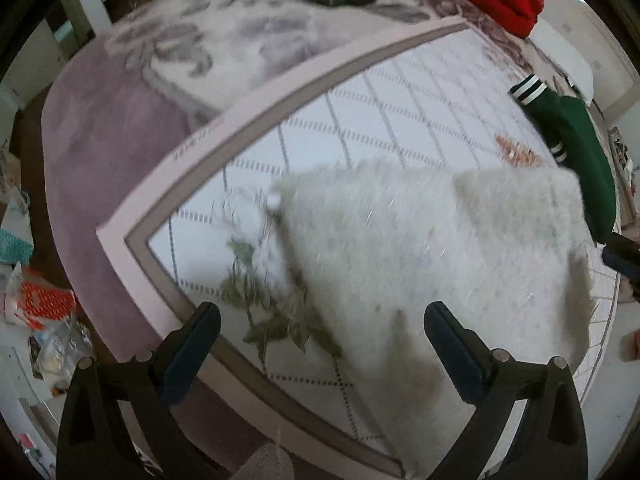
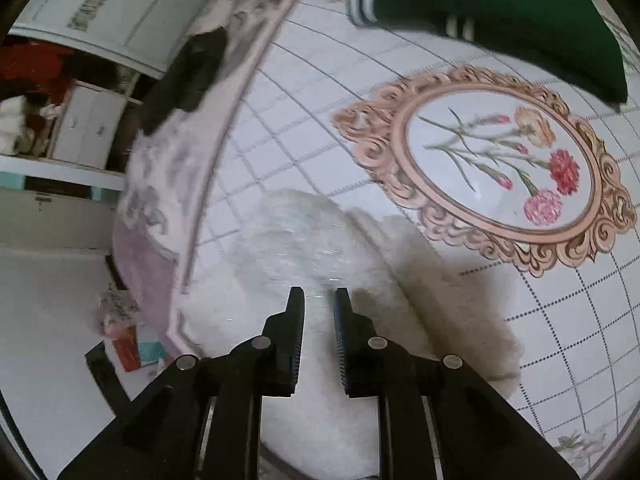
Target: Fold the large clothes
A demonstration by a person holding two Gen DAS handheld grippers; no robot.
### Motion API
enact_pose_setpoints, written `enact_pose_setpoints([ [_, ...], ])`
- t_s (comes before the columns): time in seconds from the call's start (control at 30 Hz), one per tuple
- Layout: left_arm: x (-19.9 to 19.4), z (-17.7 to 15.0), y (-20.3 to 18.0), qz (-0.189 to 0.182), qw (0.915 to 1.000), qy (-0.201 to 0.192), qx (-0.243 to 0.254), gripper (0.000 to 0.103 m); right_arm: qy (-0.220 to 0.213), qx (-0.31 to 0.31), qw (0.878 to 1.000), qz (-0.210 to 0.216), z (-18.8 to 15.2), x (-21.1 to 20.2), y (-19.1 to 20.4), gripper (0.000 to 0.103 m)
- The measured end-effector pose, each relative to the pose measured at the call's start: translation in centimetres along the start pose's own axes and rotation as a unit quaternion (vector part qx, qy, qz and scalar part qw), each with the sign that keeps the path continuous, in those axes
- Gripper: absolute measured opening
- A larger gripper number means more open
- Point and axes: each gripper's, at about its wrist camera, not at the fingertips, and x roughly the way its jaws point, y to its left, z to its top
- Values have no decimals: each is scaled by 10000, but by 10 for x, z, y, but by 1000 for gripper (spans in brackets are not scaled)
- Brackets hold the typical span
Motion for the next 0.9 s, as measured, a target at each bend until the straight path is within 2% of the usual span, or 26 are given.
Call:
enact_pose_setpoints([
  [0.07,8,7,-9,133,9998,-27,118,103,168,-178,9995,174,6,13,13,16],
  [0.13,20,13,-10,204,9995,75,215,103,379,-370,9986,73,16,49,21,16],
  [0.17,29,20,-10,286,9991,176,263,103,425,-469,9972,-401,24,77,19,16],
  [0.2,43,19,-10,297,9986,351,277,103,536,-486,9947,-724,27,100,14,10],
  [0.23,44,18,-7,263,9985,418,241,103,735,-395,9937,-753,30,120,6,4],
  [0.3,39,19,-2,130,9991,379,141,103,768,-55,9960,-445,38,120,-3,5],
  [0.37,27,17,1,19,9996,259,71,103,641,33,9979,-72,36,88,-2,13],
  [0.4,17,15,4,-76,9998,177,-10,103,498,125,9986,113,30,65,-5,28],
  [0.43,7,14,7,-203,9997,107,-114,103,329,239,9988,270,21,42,-10,59],
  [0.47,-2,12,11,-337,9991,37,-239,103,104,399,9984,394,5,13,-18,76],
  [0.5,-10,10,14,-456,9984,-39,-343,103,-33,516,9979,393,-9,-5,-25,101],
  [0.6,-25,6,16,-576,9970,-253,-460,103,-116,1111,9933,297,-66,-35,-57,103],
  [0.67,-31,9,11,-573,9967,-420,-383,103,13,1687,9847,440,-103,-26,-81,103],
  [0.73,-33,11,1,-396,9976,-544,-154,103,283,2317,9684,877,-137,12,-107,103],
  [0.8,-32,19,-9,-182,9981,-567,148,103,556,2685,9546,1163,-158,56,-121,103],
  [0.83,-31,22,-13,-144,9980,-566,252,103,609,2808,9463,1479,-166,75,-125,103],
  [0.87,-31,26,-16,-185,9976,-564,363,103,624,3004,9328,1889,-175,93,-128,102],
  [0.9,-33,26,-17,-227,9972,-580,412,103,504,3310,9140,2290,-186,106,-131,102],
])
